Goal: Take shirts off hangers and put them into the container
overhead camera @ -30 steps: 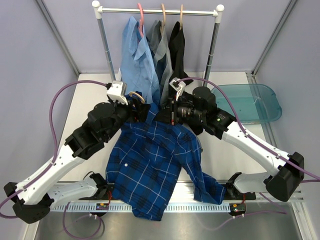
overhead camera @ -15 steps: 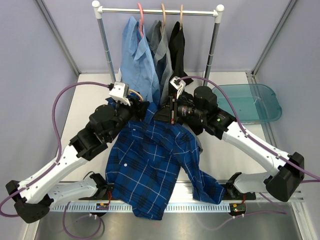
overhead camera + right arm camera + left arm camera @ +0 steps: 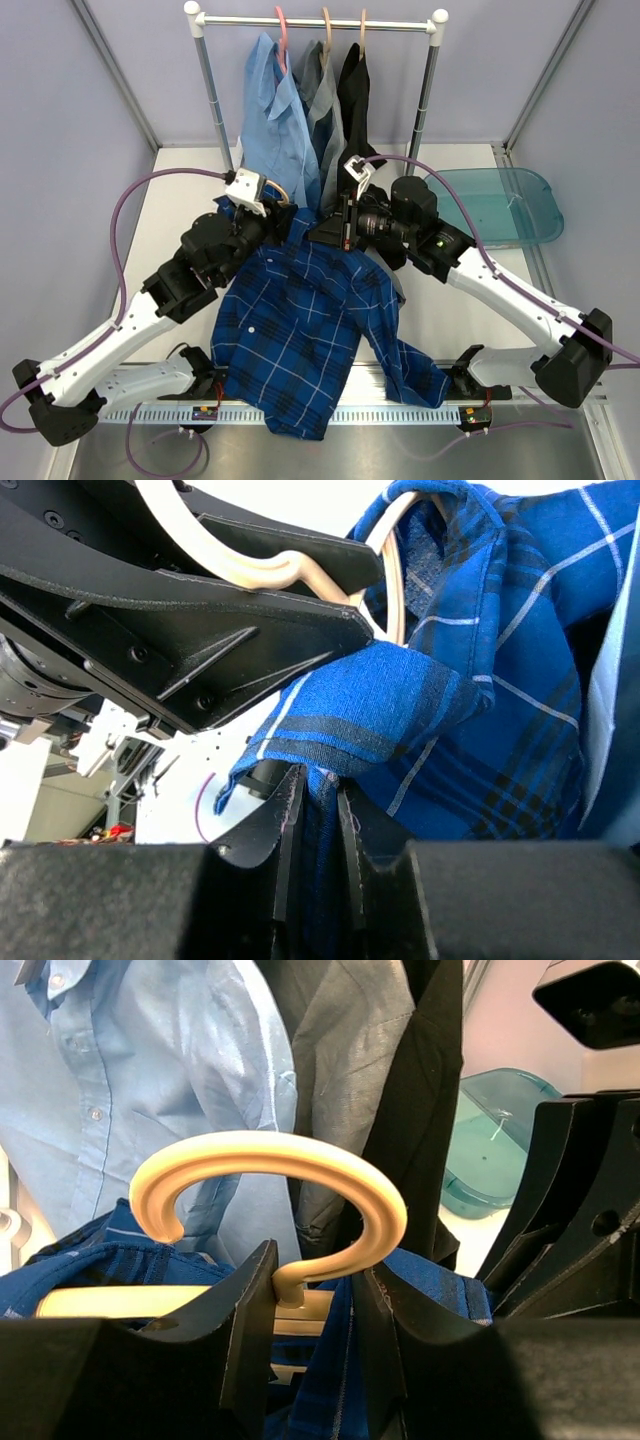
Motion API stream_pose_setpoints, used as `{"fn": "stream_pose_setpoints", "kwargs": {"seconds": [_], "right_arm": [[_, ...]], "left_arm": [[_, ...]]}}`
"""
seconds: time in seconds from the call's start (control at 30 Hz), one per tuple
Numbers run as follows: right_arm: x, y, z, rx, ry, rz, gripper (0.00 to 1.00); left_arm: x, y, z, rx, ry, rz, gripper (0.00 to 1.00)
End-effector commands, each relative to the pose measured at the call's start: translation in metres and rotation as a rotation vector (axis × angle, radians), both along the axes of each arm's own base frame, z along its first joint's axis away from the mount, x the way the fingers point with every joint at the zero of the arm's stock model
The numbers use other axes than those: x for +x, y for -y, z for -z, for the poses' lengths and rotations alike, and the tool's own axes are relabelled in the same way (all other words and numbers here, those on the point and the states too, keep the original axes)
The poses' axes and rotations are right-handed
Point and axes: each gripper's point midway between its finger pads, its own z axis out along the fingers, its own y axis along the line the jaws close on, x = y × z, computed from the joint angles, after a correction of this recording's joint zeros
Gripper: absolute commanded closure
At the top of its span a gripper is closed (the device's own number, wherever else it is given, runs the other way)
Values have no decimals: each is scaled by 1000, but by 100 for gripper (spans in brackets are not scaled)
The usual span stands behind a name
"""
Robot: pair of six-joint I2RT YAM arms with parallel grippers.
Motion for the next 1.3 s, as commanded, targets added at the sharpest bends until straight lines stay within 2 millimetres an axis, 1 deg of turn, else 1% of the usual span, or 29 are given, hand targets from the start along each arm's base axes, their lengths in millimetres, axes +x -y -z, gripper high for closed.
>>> {"fn": "stream_pose_setpoints", "kwargs": {"seconds": [0.0,0.07,0.13,0.17,0.2,0.23,0.27,0.33,0.4,0.43,0.5,0.57,0.63,0.73,0.77,0.83,0.93,1.03,1.13,1.2,1.23,1.27], "right_arm": [[-16,13,-36,48,158,-9,69],[-18,22,-35,12,156,20,58],[-18,30,-43,-7,181,52,47],[-17,37,-48,-19,186,86,45],[-18,40,-51,-23,196,96,43],[-15,46,-54,-26,199,134,38],[-17,53,-62,-22,203,161,37],[-17,62,-70,-13,197,209,35],[-19,64,-75,2,161,229,35],[-18,64,-76,8,147,242,35],[-21,59,-76,24,89,245,35],[-16,53,-69,8,52,272,34],[-14,48,-63,-5,21,299,33],[-8,38,-51,-11,-37,329,32],[-5,31,-42,-17,-56,332,32],[0,24,-33,-20,-95,352,32],[7,4,-16,-32,-146,351,32],[12,-8,-16,-18,-165,363,32],[17,-19,-11,-22,-187,372,35],[20,-27,-8,-14,-202,369,39],[23,-31,-3,-23,-209,373,41],[24,-32,-4,-19,-207,373,49]], "left_arm": [[13,-23,-30,-55,97,-126,100],[14,-24,-29,-46,98,-137,100],[16,-25,-27,-43,94,-149,100],[17,-25,-27,-49,92,-155,100],[17,-26,-27,-50,92,-161,100],[19,-26,-26,-47,90,-171,100],[20,-26,-26,-47,89,-177,100],[24,-26,-25,-55,82,-195,100],[27,-25,-26,-68,80,-206,100],[30,-24,-23,-65,71,-220,100],[32,-23,-25,-85,61,-230,100],[37,-20,-20,-89,44,-245,100],[39,-19,-19,-95,37,-249,100],[40,-15,-16,-116,19,-249,100],[40,-15,-16,-121,17,-250,100],[39,-17,-17,-130,16,-256,100],[38,-19,-15,-132,16,-263,100],[37,-22,-14,-133,17,-269,100],[35,-23,-14,-137,18,-270,100],[34,-25,-12,-136,19,-273,100],[33,-26,-13,-139,23,-273,100],[33,-27,-12,-138,22,-276,100]]}}
